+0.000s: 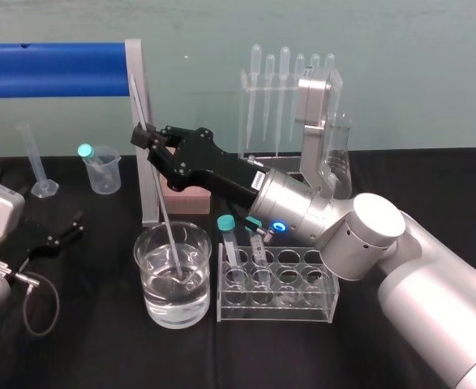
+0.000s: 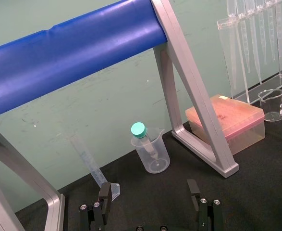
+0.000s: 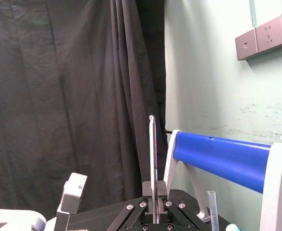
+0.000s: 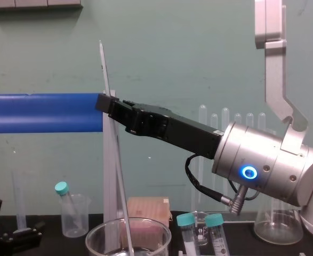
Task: Hold the thermometer with one hand and immerse one end into the beaker, then reinsert it into the test tube rack.
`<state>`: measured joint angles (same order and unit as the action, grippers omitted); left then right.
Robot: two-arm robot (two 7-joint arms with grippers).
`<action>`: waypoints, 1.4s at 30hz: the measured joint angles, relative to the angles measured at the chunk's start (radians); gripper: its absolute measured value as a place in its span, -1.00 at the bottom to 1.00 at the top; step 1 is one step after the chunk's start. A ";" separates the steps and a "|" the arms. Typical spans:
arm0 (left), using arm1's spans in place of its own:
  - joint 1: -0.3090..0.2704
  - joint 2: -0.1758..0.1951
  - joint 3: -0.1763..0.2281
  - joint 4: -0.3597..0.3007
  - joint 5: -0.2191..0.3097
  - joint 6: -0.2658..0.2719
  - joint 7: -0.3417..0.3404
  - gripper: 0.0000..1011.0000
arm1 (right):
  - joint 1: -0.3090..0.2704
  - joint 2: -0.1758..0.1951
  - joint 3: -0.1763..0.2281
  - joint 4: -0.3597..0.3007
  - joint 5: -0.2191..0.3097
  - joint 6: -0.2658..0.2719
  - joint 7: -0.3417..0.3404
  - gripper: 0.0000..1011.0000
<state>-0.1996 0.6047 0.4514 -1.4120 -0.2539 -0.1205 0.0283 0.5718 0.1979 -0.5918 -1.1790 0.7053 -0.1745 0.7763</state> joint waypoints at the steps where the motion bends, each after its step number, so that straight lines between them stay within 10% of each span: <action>1: 0.000 0.000 0.000 0.000 0.000 0.000 0.000 0.99 | 0.000 0.000 0.000 0.000 0.000 0.000 0.000 -0.89; 42: 0.000 0.000 0.000 0.000 0.000 0.000 0.000 0.99 | 0.000 0.000 0.000 0.000 0.000 0.000 0.000 -0.89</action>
<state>-0.1996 0.6047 0.4514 -1.4120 -0.2539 -0.1206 0.0283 0.5718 0.1979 -0.5918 -1.1790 0.7053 -0.1745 0.7763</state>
